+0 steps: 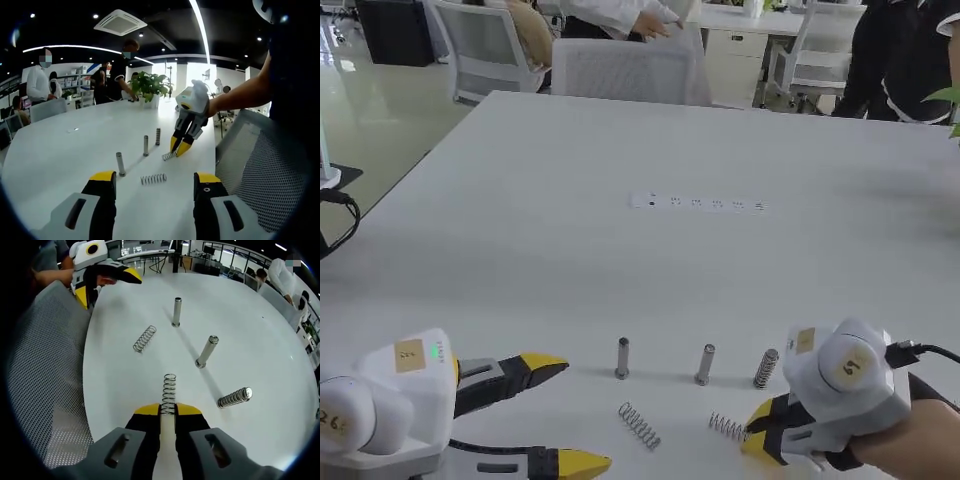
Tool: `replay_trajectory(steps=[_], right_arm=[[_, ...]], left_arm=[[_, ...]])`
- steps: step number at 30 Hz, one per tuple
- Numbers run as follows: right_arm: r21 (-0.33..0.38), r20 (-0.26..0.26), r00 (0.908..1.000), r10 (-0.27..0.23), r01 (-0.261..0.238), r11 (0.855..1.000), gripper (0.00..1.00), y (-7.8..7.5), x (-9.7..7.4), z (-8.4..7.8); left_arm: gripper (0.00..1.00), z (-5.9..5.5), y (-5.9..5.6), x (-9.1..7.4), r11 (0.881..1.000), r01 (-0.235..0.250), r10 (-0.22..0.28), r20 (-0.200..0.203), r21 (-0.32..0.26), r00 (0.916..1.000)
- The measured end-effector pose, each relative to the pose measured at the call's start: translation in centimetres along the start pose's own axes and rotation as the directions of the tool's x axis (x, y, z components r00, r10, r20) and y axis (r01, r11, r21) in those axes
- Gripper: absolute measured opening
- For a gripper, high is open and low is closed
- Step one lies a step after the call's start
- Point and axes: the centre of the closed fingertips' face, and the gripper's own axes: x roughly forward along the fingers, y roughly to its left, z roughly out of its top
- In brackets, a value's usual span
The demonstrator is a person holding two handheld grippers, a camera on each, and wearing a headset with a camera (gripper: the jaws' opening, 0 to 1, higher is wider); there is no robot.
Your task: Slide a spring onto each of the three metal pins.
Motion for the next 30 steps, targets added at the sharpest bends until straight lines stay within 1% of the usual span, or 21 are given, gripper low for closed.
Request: replay_trajectory(steps=[5,12,20,30], right_arm=[[0.003,0.002,1.0,0.001,-0.001,1.0,0.07,0.1,-0.2,0.2],[-0.01,0.012,0.9999,0.001,-0.001,1.0,0.07,0.4,-0.8,1.1],[-0.037,0.025,0.9996,0.009,-0.008,0.999,0.07,0.6,-1.7,2.6],[-0.083,0.035,0.9991,0.023,-0.02,0.996,0.07,1.3,-2.2,4.5]], left_arm=[[0.58,0.1,0.0,0.0,1.0,0.001,-0.001,0.001,0.001,1.0],[0.57,0.2,-0.2,0.1,1.0,0.008,-0.008,0.003,0.003,1.0],[0.57,0.6,-0.2,0.1,1.0,0.013,-0.013,0.006,0.01,0.9999],[0.56,0.9,-0.3,0.2,1.0,0.02,-0.02,0.012,0.021,0.9997]])
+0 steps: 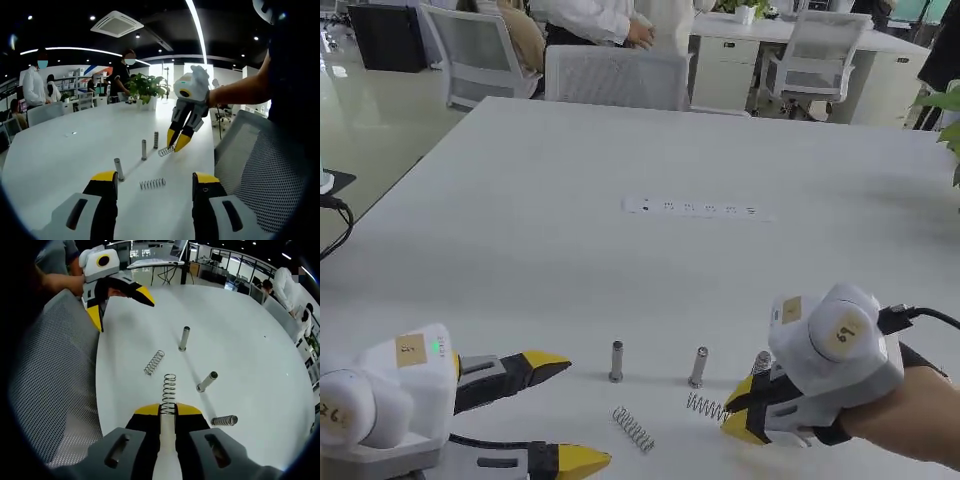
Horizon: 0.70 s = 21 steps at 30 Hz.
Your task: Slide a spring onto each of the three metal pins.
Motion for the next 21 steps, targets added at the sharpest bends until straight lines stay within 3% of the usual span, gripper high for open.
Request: replay_trajectory(steps=[21], right_arm=[[-0.073,0.003,0.9995,0.03,-0.03,0.997,0.07,0.8,0.1,2.7]], left_arm=[[0.55,0.2,-0.2,0.2,1.0,0.008,-0.008,0.005,0.01,1.0]])
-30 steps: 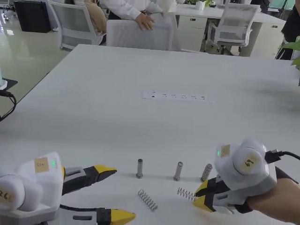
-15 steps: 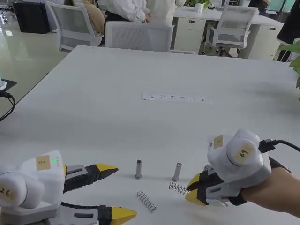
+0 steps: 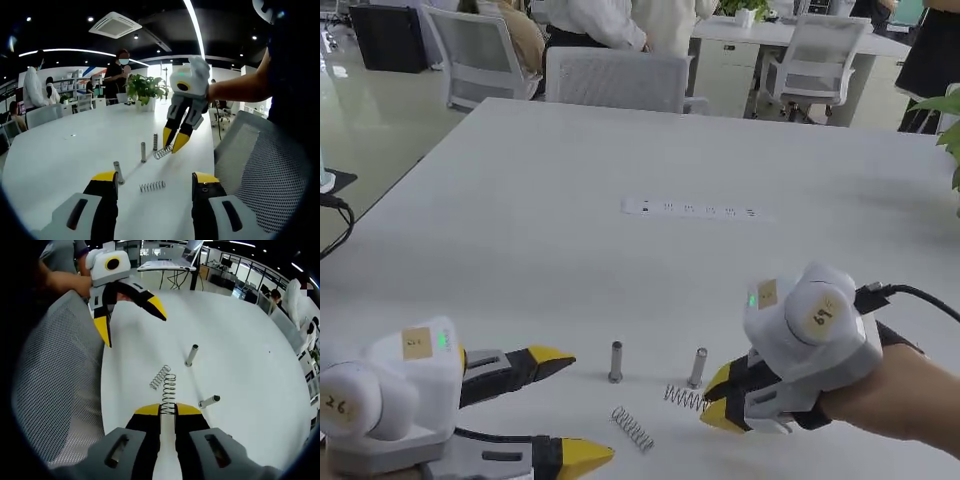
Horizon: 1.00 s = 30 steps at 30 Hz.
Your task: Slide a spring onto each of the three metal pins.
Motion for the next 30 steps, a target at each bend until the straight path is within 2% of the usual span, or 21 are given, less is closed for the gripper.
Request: replay_trajectory(steps=[13,30], right_arm=[[-0.047,0.008,0.9999,0.012,-0.012,0.999,0.07,0.1,0.1,1.9],[-0.098,0.01,0.9993,0.037,-0.036,0.995,0.07,1.0,0.5,3.5]], left_arm=[[0.53,0.1,0.1,0.2,1.0,0.007,-0.007,0.002,0.001,1.0],[0.48,0.1,0.0,0.2,1.0,0.012,-0.012,0.005,-0.009,0.9999]])
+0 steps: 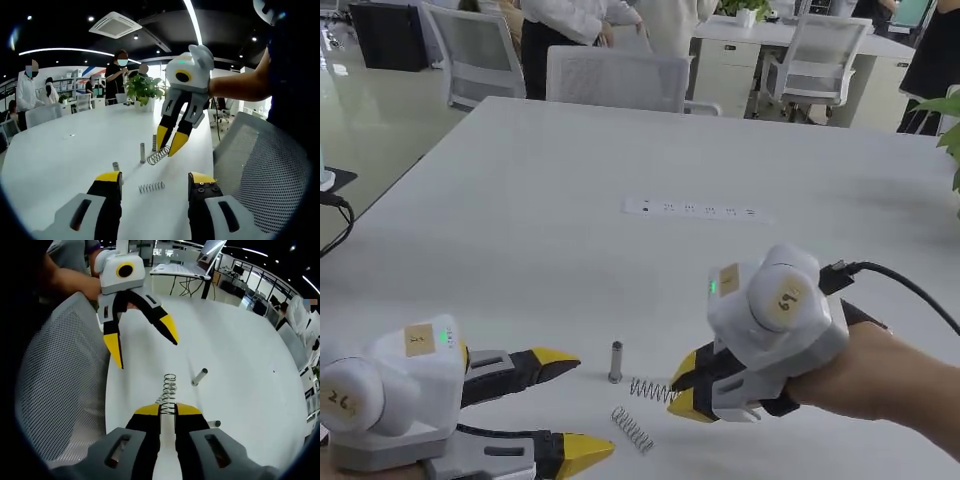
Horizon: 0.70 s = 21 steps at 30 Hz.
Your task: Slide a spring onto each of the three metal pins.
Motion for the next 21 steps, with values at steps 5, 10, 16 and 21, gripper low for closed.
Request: replay_trajectory(steps=[5,10,16,21], right_arm=[[-0.016,-0.002,1.0,0.009,-0.009,1.0,0.07,0.3,0.1,0.4],[-0.03,-0.005,0.9998,0.019,-0.019,0.999,0.07,0.6,0.3,0.6],[-0.05,-0.008,0.9995,0.032,-0.032,0.998,0.07,0.9,0.6,1.1],[-0.062,-0.009,0.9992,0.04,-0.04,0.997,0.07,1.1,0.6,1.4]], left_arm=[[0.46,0.0,-0.1,0.1,1.0,0.002,-0.002,0.001,0.0,1.0],[0.44,0.0,-0.2,0.1,1.0,0.006,-0.006,-0.001,0.001,1.0],[0.41,0.0,-0.3,0.1,1.0,0.012,-0.012,0.001,0.0,0.9999],[0.38,0.1,-0.3,0.2,1.0,0.017,-0.017,0.002,0.003,0.9999]])
